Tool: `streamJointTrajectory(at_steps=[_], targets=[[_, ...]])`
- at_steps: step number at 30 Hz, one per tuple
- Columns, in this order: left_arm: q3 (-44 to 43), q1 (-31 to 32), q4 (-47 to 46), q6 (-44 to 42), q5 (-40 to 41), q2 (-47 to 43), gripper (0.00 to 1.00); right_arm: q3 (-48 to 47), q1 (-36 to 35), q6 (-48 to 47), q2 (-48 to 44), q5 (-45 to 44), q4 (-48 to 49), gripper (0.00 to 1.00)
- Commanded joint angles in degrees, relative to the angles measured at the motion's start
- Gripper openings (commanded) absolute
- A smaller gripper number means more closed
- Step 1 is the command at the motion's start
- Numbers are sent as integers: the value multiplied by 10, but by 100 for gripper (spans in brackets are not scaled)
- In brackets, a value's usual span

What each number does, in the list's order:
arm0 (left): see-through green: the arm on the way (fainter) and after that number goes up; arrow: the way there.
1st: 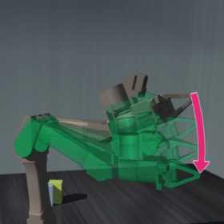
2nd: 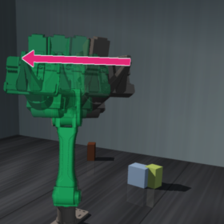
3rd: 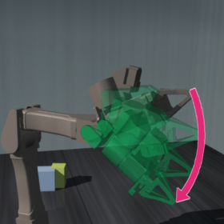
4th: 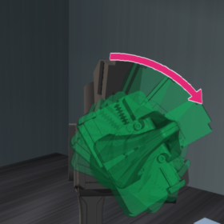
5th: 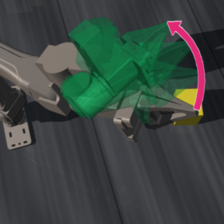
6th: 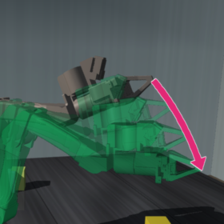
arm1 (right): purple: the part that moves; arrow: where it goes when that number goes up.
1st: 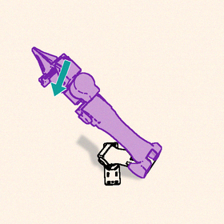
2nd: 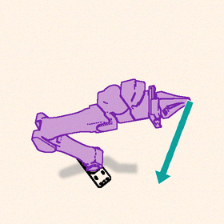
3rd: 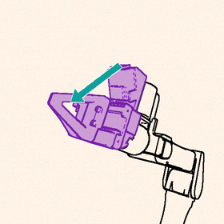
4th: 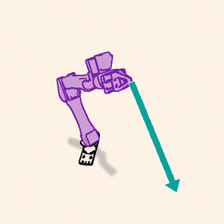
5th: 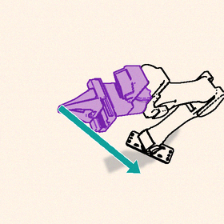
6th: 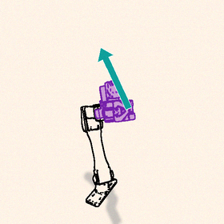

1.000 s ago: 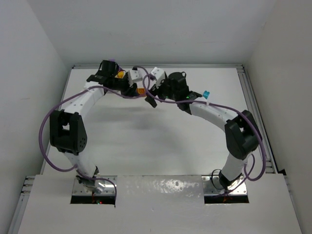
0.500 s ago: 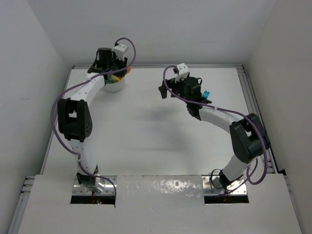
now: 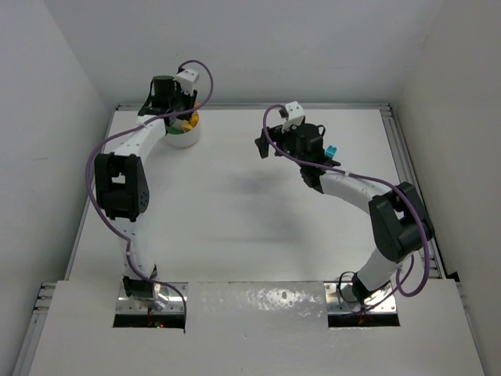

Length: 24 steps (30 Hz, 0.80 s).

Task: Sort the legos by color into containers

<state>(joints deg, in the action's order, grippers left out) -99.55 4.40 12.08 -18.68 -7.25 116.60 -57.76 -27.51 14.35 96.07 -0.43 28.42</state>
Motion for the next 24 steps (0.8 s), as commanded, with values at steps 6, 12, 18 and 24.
streamJointTrajectory(at_steps=[6,12,18,24], targets=[[-14,-7,-12,-22,-38,16,0,-10,0,3,-21,3,22,99],[5,-9,-18,-36,-38,24,0,-13,0,3,-22,2,15,99],[-4,-16,-32,-45,-22,28,0,-21,0,-2,-23,25,8,99],[8,-20,-8,-58,-31,32,0,-18,0,-6,-26,24,8,99]])
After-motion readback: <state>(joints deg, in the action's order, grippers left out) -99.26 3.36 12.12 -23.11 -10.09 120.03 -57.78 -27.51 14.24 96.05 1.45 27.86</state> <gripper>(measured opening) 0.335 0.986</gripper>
